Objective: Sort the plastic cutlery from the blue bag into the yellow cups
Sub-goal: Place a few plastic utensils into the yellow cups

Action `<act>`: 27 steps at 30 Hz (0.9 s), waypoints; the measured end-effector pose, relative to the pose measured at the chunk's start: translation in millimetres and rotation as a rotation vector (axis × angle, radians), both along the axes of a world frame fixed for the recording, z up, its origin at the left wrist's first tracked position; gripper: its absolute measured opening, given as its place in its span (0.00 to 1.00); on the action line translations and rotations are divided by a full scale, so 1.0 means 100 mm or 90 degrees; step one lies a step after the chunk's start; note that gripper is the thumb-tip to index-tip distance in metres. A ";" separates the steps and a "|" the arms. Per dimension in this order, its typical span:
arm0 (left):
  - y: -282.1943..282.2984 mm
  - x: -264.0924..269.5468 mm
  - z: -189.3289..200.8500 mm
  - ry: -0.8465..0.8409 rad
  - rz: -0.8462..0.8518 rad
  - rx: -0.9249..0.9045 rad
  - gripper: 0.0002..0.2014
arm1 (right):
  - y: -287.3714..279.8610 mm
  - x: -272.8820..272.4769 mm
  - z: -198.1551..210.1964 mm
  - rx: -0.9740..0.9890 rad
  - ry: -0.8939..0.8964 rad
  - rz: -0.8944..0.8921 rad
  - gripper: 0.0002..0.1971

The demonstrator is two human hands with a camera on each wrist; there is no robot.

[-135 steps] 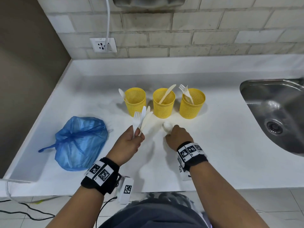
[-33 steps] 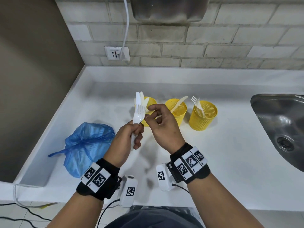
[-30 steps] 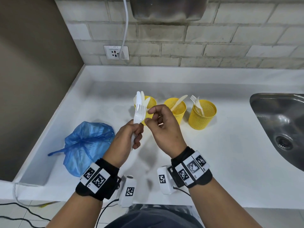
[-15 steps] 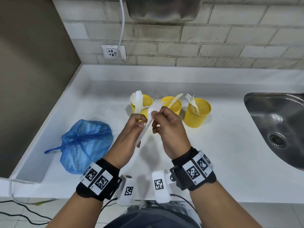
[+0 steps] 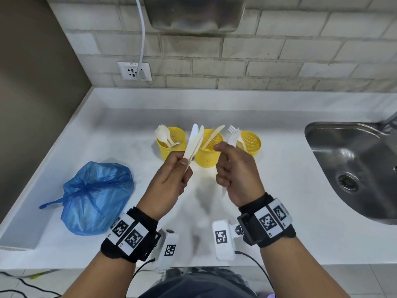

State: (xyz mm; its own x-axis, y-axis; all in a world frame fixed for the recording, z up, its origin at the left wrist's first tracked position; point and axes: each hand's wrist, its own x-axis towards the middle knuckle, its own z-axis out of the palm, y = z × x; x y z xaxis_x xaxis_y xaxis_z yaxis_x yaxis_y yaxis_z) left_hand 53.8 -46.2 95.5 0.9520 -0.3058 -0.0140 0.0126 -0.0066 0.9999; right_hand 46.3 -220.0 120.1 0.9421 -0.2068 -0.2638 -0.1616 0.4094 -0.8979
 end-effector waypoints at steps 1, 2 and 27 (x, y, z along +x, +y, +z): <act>-0.04 -0.01 0.02 -0.004 -0.011 0.005 0.09 | 0.01 -0.02 -0.02 -0.023 -0.007 0.018 0.04; -0.09 -0.01 0.04 -0.008 -0.020 0.014 0.11 | 0.01 -0.04 -0.01 -0.040 -0.020 0.036 0.04; -0.56 0.25 0.19 -0.171 0.020 0.243 0.03 | -0.58 0.13 0.04 -0.257 -0.135 0.126 0.11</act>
State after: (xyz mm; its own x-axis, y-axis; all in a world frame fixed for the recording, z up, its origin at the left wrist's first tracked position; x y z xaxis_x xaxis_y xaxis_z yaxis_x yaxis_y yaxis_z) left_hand 79.2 -101.8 114.7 0.9460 -0.2973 0.1290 -0.2407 -0.3783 0.8938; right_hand 59.5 -277.6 124.6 0.9979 -0.0645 0.0022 0.0024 0.0018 -1.0000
